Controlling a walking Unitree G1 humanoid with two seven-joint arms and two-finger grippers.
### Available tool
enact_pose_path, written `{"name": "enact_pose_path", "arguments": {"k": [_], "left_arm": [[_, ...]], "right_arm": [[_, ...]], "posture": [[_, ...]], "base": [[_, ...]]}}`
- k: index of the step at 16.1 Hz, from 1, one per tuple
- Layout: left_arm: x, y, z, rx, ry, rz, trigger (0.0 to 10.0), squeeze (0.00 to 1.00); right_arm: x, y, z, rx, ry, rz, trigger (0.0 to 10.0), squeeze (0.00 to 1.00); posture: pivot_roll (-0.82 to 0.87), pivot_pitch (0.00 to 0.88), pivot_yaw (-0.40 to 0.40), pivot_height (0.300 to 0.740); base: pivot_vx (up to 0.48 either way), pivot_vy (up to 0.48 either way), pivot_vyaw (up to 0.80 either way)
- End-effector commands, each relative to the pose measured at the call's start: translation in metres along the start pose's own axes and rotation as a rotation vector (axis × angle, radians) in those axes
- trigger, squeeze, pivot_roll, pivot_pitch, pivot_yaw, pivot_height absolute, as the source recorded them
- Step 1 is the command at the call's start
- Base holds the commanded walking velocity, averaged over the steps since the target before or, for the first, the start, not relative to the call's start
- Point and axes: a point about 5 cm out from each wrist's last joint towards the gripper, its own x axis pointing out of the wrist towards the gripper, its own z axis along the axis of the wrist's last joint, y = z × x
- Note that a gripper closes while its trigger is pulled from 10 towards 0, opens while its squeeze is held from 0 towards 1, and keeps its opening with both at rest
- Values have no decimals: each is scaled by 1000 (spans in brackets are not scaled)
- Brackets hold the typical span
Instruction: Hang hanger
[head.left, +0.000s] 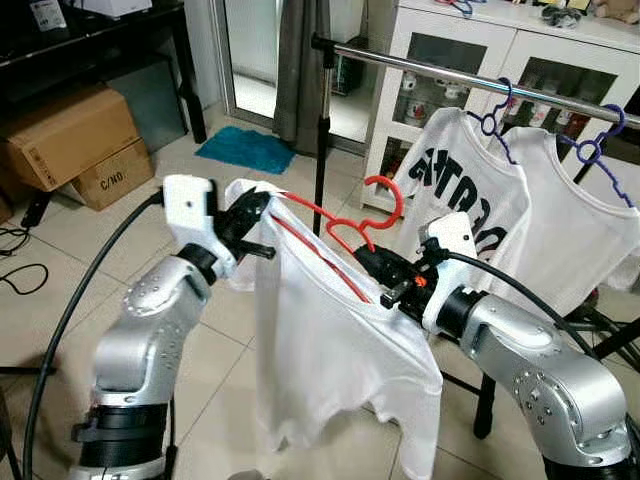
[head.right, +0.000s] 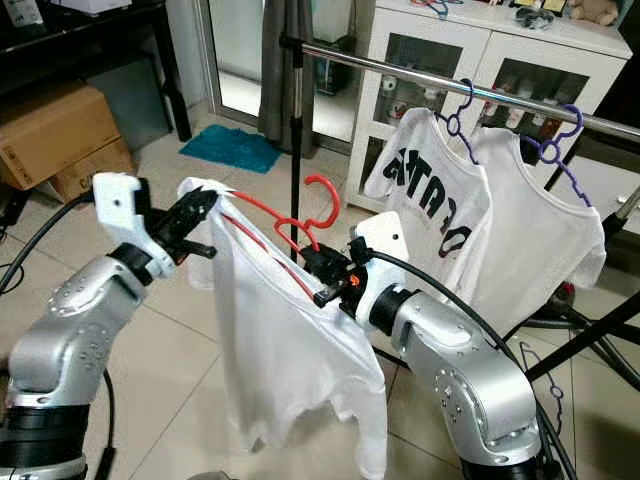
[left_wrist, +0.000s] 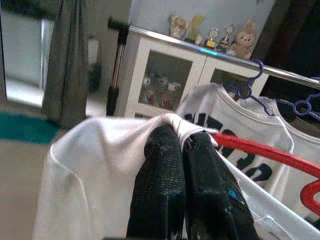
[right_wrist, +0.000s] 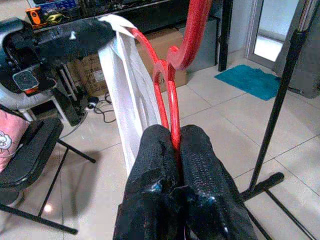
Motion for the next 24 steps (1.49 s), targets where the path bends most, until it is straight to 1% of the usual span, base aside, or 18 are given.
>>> {"name": "enact_pose_path", "arguments": {"k": [1, 2, 3, 4, 5, 6, 7, 9, 11, 12, 14, 15, 18, 19, 20, 21, 23, 24], "left_arm": [[-4, 1, 6, -36, -12, 13, 0, 0], [-4, -2, 2, -98, 11, 1, 0, 0], [-5, -3, 1, -101, 17, -7, 0, 0], [-5, -5, -1, -62, 44, -25, 0, 0], [-4, -10, -8, 83, 116, -70, 0, 0], [-2, -17, -14, 172, 156, -111, 0, 0], [-1, -18, -15, 170, 157, -114, 0, 0], [2, -21, -23, 309, 227, -133, 0, 0], [1, -19, -27, 355, 253, -115, 549, 0], [1, -13, -27, 380, 247, -63, 10000, 0], [1, -15, -24, 343, 214, -62, 10000, 0], [1, -18, -24, 321, 199, -79, 10000, 1000], [-1, -19, -24, 320, 184, -50, 10000, 1000], [0, -17, -25, 321, 180, -29, 10000, 263], [0, -17, -25, 319, 179, -25, 10000, 263], [1, -17, -25, 312, 174, -25, 10000, 0], [4, -21, -23, 267, 145, -70, 10000, 0], [6, -25, -23, 256, 137, -95, 10000, 86]], "right_arm": [[-2, -7, 1, -18, 4, -41, 0, 0], [-1, -7, 1, -20, 2, -41, 0, 0], [-1, -7, 1, -21, 1, -41, 0, 0], [-1, -8, 1, -22, 1, -42, 0, 0], [-1, -8, 2, -23, -1, -42, 0, 0], [0, -7, 3, -16, -10, -37, 0, 0], [0, -7, 4, -11, -14, -35, 0, 0], [0, -6, 6, 5, -26, -25, 0, 0], [0, -6, 7, 9, -30, -24, 0, 0], [-1, -6, 7, 16, -36, -27, 0, 0], [0, -6, 8, 20, -40, -24, 0, 0], [0, -6, 8, 23, -41, -21, 0, 0], [0, -6, 9, 23, -42, -18, 0, 0], [0, -6, 10, 22, -43, -16, 0, 0], [0, -6, 10, 22, -43, -15, 0, 0], [0, -6, 10, 22, -43, -13, 0, 0], [0, -6, 11, 22, -44, -10, 0, 0], [0, -6, 11, 21, -45, -8, 0, 0]], "posture": [[60, 0, -26, 740], [60, 0, -27, 740], [60, 0, -27, 740], [60, 0, -27, 740], [61, 0, -28, 740], [60, 0, -27, 740], [60, 0, -27, 740], [56, 0, -22, 740], [54, 0, -20, 740], [54, 0, -20, 740], [56, 0, -21, 740], [56, 0, -21, 740], [58, 0, -26, 740], [54, 0, -29, 740], [54, 0, -29, 740], [54, 0, -29, 740], [54, 0, -29, 740], [51, 0, -35, 740]], "base": [[0, 0, 0], [0, 0, 0], [0, 0, 0], [0, 0, 0], [0, 0, 0], [0, 0, 0], [0, 0, 0], [0, 0, 0], [0, 0, 0], [0, 0, 0], [0, 0, 0], [0, 0, 0], [0, 0, 0], [0, 0, 0], [0, 0, 0], [0, 0, 0], [0, 0, 0], [0, 0, 0]]}}
